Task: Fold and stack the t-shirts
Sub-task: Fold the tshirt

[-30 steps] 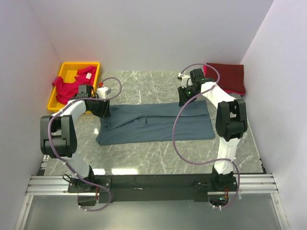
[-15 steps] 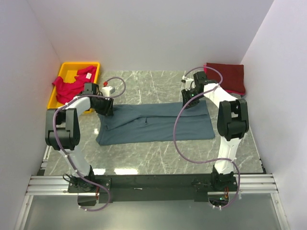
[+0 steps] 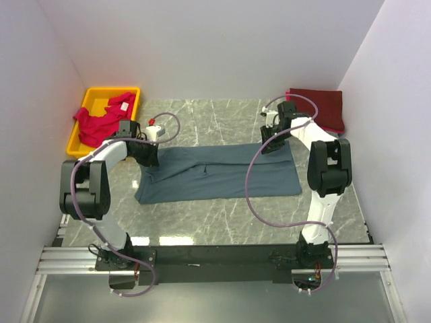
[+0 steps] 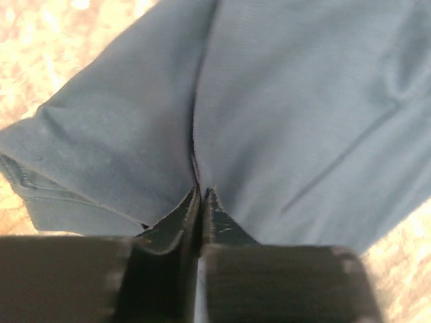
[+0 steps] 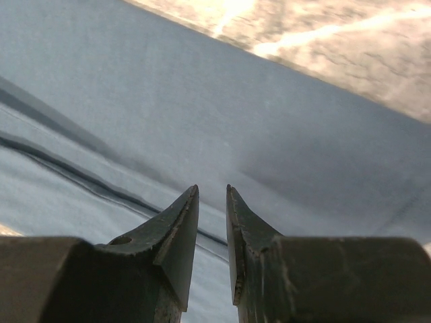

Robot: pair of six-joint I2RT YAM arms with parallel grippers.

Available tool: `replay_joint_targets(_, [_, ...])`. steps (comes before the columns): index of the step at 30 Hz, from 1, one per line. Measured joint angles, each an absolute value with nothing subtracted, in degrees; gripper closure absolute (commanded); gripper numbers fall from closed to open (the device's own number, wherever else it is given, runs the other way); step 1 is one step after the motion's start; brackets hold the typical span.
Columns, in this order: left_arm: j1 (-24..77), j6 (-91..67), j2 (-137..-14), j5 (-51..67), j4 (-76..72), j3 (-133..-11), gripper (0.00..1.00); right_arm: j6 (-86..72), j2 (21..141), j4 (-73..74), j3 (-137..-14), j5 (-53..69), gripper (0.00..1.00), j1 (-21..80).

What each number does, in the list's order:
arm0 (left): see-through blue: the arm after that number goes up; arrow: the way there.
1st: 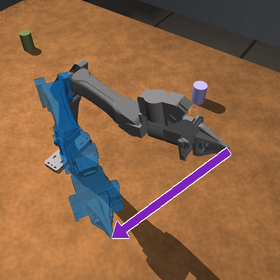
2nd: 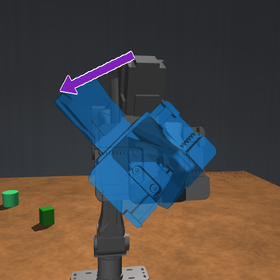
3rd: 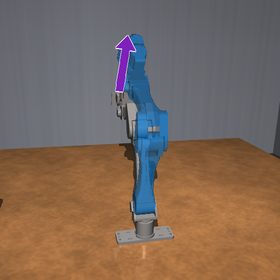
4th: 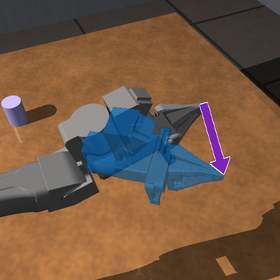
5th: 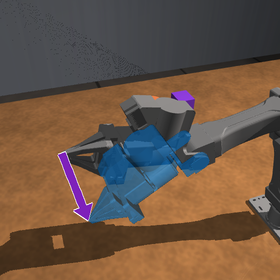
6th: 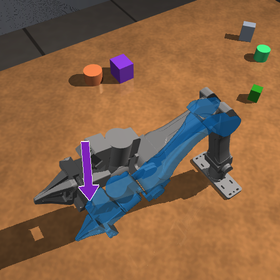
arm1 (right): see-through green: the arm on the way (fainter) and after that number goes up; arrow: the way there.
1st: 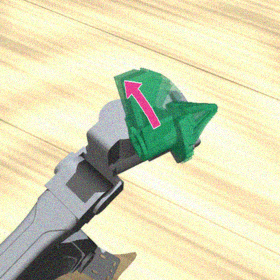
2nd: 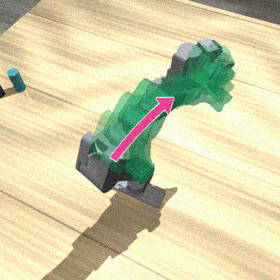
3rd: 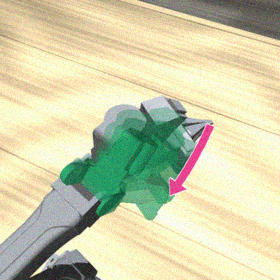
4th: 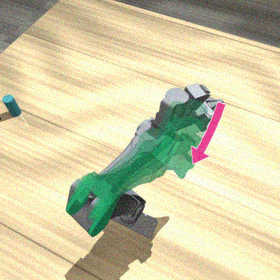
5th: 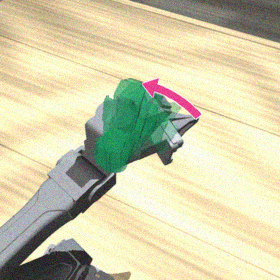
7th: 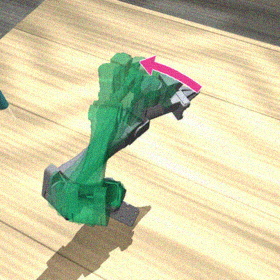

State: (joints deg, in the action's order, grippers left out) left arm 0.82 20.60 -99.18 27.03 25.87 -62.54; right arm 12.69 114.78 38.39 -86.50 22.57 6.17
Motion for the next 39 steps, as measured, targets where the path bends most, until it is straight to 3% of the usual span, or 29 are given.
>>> replay_joint_targets(8, [3.6,22.9,-94.1,30.3,27.9,-58.5,0.98,13.0,114.8,38.8,-86.5,22.6,0.69,5.6])
replay_joint_targets(10, [4.9,23.6,-93.5,30.5,28.4,-56.9,0.86,13.1,114.8,39.0,-86.5,22.6,0.69,5.6])
replay_joint_targets(11, [5.5,23.9,-93.2,30.5,28.5,-56.1,0.72,13.2,114.8,39.1,-86.5,22.7,0.69,5.6])
replay_joint_targets(15, [7.2,24.3,-92.0,29.6,28.1,-53.1,0.58,13.4,114.8,39.7,-86.5,22.7,0.68,5.6])
replay_joint_targets(30, [2.9,24.5,-89.1,30.9,30.0,-55.0,0.53,12.8,114.8,40.8,-87.2,26.0,0.67,6.5])
replay_joint_targets(39, [-6.3,26.3,-89.1,35.3,34.1,-58.8,0.39,5.3,115.2,38.8,-93.2,31.5,0.6,16.6])
